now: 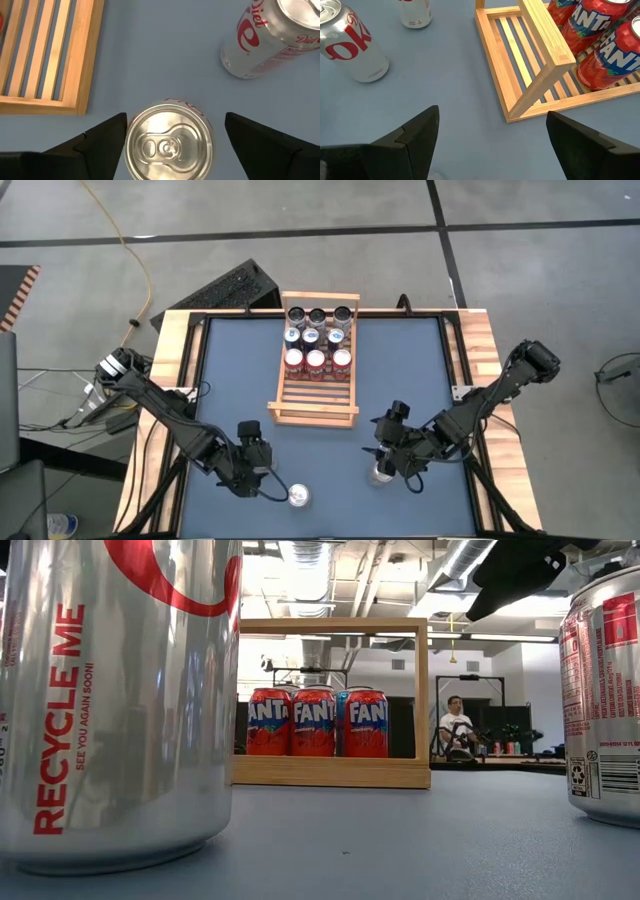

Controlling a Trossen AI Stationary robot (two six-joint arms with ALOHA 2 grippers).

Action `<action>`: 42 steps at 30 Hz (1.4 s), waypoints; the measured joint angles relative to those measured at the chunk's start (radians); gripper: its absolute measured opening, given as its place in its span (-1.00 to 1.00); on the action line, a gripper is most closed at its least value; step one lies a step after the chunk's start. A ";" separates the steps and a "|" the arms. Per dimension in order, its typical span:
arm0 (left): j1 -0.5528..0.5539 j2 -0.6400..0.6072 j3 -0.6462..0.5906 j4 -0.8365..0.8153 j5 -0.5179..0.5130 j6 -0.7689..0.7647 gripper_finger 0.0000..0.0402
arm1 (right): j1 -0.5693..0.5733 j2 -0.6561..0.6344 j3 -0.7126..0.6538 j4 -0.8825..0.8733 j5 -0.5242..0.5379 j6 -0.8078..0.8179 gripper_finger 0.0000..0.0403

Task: Place canned beverage on shelf
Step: Put the top silver can on the shelf

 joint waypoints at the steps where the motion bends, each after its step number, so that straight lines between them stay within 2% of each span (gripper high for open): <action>1: 0.001 0.000 0.000 -0.001 0.000 0.000 0.57 | 0.000 0.000 0.000 -0.002 0.000 0.000 0.68; 9: 0.002 -0.001 0.000 -0.002 0.001 -0.034 0.22 | 0.000 0.000 0.000 -0.001 0.002 0.000 0.68; 15: 0.005 -0.003 -0.024 0.001 -0.009 -0.039 0.09 | 0.000 0.000 0.000 -0.002 0.002 0.000 0.68; 20: 0.009 -0.004 -0.058 0.005 -0.022 -0.046 0.08 | 0.000 0.000 0.000 -0.002 0.002 -0.001 0.68; 35: 0.011 -0.007 -0.055 0.018 0.000 -0.015 0.09 | 0.000 0.000 0.000 -0.017 0.005 0.000 0.68; 42: 0.011 -0.006 -0.037 0.021 0.088 0.025 0.28 | 0.000 0.000 0.000 -0.017 0.005 0.007 0.68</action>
